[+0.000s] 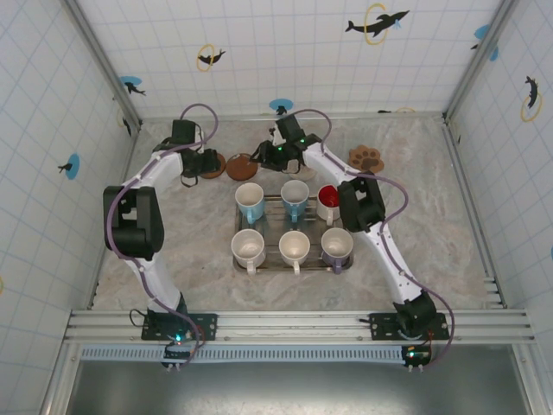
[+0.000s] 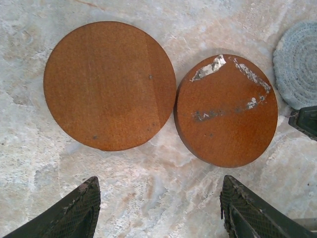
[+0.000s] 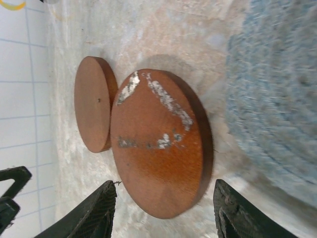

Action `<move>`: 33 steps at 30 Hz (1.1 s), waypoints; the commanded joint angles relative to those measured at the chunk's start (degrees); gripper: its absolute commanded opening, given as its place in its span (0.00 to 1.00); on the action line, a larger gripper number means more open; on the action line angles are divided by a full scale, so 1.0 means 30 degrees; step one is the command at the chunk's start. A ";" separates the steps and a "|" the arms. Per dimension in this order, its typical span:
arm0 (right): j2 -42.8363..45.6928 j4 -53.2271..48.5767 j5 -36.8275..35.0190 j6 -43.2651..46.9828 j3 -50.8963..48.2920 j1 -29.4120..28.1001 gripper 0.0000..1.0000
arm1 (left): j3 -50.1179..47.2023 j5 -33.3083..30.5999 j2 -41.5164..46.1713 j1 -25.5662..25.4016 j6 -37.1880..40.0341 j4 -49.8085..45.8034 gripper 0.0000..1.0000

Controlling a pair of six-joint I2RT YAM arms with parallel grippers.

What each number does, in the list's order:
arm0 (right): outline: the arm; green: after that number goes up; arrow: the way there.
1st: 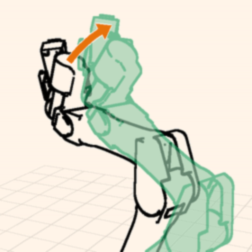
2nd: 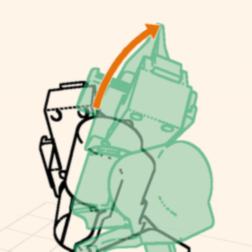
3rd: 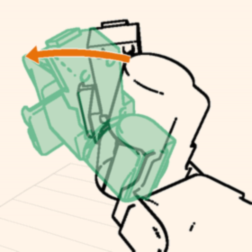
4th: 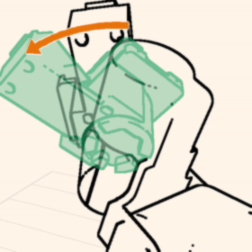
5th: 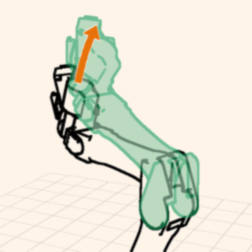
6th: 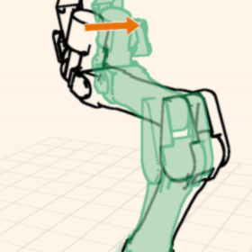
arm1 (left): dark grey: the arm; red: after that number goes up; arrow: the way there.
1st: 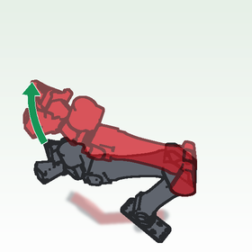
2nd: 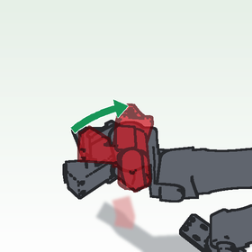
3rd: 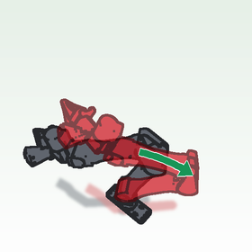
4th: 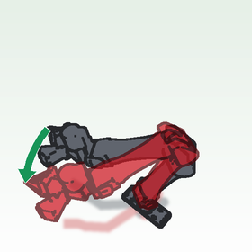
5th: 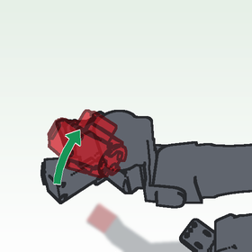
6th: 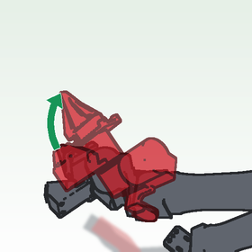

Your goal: Place the cup by the coaster

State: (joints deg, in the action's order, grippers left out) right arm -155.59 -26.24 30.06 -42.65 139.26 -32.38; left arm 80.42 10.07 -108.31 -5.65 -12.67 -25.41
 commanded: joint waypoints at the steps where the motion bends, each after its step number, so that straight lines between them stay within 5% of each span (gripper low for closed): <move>1: 0.1634 -0.1789 -0.0554 0.1492 0.0437 0.0041 0.55 | -0.0060 -0.0030 0.0535 -0.0165 -0.0406 -0.0178 0.65; 33: -0.0943 0.0944 0.0501 -0.1139 0.0557 -0.0296 0.53 | 0.0689 -0.0878 -0.0518 -0.0292 0.0208 -0.0893 0.65</move>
State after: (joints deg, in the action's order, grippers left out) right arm -157.25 -24.05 31.07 -45.60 139.17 -33.43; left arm 80.73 8.23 -109.19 -6.35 -12.88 -26.72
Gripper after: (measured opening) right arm 0.532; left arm 0.649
